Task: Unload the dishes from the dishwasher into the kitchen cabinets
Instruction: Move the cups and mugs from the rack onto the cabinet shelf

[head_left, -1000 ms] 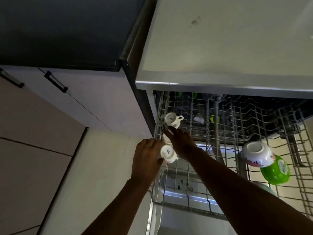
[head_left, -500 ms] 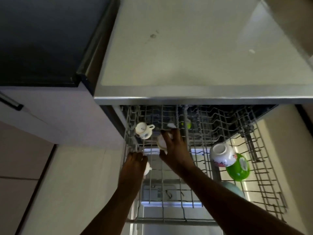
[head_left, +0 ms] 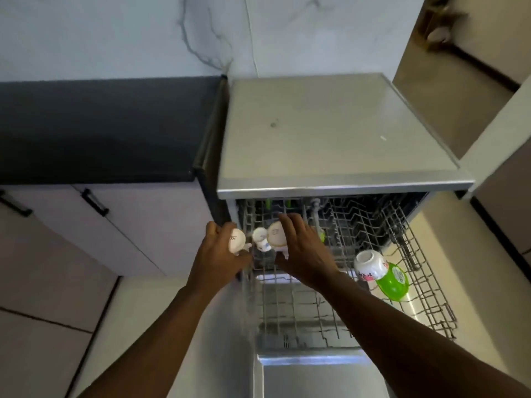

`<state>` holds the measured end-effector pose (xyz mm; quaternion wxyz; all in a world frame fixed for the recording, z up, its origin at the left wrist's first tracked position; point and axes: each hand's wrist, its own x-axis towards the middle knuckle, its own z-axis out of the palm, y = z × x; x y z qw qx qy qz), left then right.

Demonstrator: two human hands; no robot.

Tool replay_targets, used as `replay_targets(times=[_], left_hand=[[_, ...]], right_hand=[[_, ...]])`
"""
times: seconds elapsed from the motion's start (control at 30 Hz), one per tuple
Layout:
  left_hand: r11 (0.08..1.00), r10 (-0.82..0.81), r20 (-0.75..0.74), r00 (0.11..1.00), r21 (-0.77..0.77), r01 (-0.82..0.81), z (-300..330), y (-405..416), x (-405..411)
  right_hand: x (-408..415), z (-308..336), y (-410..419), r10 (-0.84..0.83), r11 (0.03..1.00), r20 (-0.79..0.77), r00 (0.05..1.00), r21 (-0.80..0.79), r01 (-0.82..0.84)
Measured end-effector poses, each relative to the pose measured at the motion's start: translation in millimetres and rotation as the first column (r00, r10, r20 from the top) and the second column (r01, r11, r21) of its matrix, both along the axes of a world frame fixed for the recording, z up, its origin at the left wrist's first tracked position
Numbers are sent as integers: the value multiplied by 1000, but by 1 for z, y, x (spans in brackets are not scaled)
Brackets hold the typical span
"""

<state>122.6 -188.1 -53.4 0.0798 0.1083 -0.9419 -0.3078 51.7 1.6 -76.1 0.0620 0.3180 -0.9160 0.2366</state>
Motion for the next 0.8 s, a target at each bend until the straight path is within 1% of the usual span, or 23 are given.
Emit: replay_targets(times=[0.1, 0.13, 0.2, 0.27, 0.33, 0.37, 0.43, 0.53, 0.6, 0.7, 0.8], left_hand=[[993, 99, -85, 991, 71, -93, 58, -41, 42], [989, 126, -112, 986, 96, -116, 79, -58, 59], [984, 152, -171, 973, 114, -134, 122, -89, 94], [989, 141, -234, 962, 75, -127, 169, -120, 128], [992, 120, -278, 953, 3, -124, 219, -149, 156], [990, 122, -310, 943, -24, -136, 245, -163, 168], [980, 170, -386, 907, -29, -196, 290, -186, 184], [966, 213, -478, 852, -29, -258, 343, -217, 193], [959, 225, -529, 818, -30, -283, 371, -235, 189], [947, 233, -582, 779, -45, -317, 402, -255, 174], [955, 197, -625, 755, -52, -292, 425, -284, 140]], right_hand=[[34, 53, -34, -11, 998, -42, 999, -55, 9], [49, 73, -49, -20, 996, -49, 999, -92, 16], [74, 112, -80, -33, 976, -43, 999, -216, 23], [91, 154, -118, -45, 944, -19, 999, -329, 36], [104, 201, -157, -41, 910, -42, 998, -414, 20], [111, 227, -177, -35, 886, -57, 998, -463, 5], [121, 276, -210, -6, 833, -99, 995, -551, -50], [130, 349, -254, 40, 788, -235, 971, -590, -175], [130, 392, -277, 39, 766, -326, 945, -598, -238], [124, 438, -301, 24, 714, -390, 921, -638, -289], [98, 471, -328, 13, 692, -444, 896, -643, -329]])
